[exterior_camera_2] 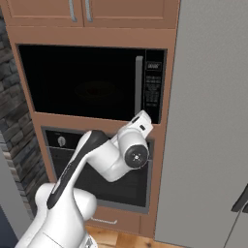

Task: Remove the mango from the bowl and place it on the small plate. Then place the bowl with only the steak in the microwave, close the door, and press the start button to microwave the steak.

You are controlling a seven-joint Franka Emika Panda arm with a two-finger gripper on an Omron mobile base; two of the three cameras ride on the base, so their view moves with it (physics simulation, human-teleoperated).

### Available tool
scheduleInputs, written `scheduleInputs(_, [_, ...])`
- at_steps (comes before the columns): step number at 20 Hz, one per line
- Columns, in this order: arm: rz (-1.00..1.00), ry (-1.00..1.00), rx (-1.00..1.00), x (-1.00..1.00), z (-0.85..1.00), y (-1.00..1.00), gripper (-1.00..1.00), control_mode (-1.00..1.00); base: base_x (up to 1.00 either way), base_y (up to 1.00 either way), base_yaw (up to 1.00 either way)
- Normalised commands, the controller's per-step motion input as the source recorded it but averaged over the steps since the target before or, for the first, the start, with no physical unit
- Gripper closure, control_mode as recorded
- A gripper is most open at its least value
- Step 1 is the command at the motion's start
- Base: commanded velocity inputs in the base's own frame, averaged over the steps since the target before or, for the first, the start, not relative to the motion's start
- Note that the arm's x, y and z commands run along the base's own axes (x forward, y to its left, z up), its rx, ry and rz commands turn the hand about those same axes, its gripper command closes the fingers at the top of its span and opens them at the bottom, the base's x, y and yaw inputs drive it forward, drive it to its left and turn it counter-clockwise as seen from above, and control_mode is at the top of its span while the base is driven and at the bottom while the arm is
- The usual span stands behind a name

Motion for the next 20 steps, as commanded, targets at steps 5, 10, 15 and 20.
scheduleInputs(5, [0.0,0.0,0.0,0.28,0.06,-0.06,-1.0,-1.0,0.0,0.0,0.0])
scheduleInputs(10, [0.0,0.0,0.0,0.36,0.0,-0.01,-1.0,-1.0,0.0,0.0,0.0])
scheduleInputs(15, [0.0,0.0,0.0,0.21,0.0,-0.07,-1.0,-1.0,0.0,0.0,0.0])
scheduleInputs(20, [0.0,0.0,0.0,0.2,0.0,-0.07,-1.0,-1.0,0.0,0.0,0.0])
